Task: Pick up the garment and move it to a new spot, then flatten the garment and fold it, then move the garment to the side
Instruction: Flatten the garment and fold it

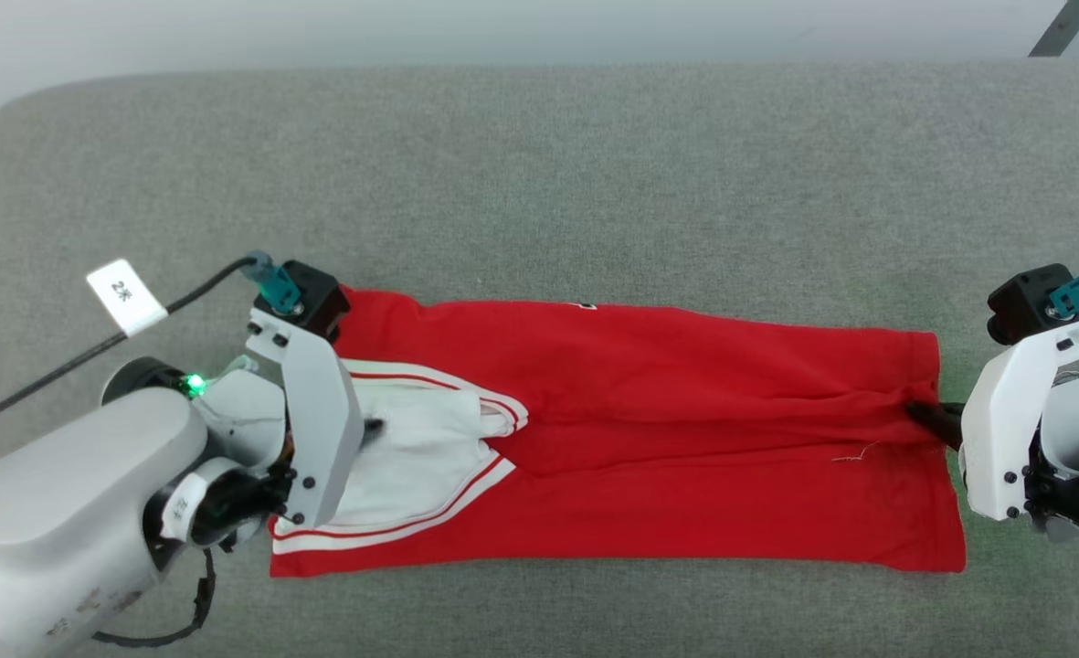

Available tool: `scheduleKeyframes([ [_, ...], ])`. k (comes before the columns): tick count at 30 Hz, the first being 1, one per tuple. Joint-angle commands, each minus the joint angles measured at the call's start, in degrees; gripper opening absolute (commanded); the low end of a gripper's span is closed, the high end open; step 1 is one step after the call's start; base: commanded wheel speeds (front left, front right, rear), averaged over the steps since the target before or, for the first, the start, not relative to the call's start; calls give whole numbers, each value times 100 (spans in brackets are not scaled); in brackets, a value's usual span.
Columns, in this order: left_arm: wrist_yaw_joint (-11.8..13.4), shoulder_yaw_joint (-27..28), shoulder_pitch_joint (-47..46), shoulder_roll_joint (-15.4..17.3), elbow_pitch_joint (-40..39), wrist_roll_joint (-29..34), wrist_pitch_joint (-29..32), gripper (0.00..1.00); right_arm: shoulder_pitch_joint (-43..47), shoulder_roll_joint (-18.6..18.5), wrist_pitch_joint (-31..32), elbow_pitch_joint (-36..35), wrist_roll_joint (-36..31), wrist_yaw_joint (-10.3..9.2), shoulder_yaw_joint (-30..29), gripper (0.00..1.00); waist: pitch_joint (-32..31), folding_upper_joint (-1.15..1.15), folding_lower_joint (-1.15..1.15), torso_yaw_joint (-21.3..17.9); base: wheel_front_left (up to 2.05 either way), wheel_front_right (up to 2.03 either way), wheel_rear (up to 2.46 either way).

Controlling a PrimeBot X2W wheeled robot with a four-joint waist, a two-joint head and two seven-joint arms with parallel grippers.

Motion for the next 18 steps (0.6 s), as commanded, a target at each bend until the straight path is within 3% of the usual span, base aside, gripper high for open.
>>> scheduleKeyframes([
  [1, -43, 24, 25, -21, 7, -59, -32, 100, -44, 4, -19, 35, -41, -4, 39, 100, -77, 0, 0, 9, 0, 0, 0],
  [11, 80, 164, 360, 149, -16, -146, -483, 100, 4, 159, -276, 257, 55, -4, 9, 100, -652, 0, 0, 12, 0, 0, 0],
  [18, 257, 439, 831, 426, -240, -47, -1553, 100, 337, 235, -906, -13, 179, -4, -97, 100, -1135, 0, 0, -1, 0, 0, 0],
])
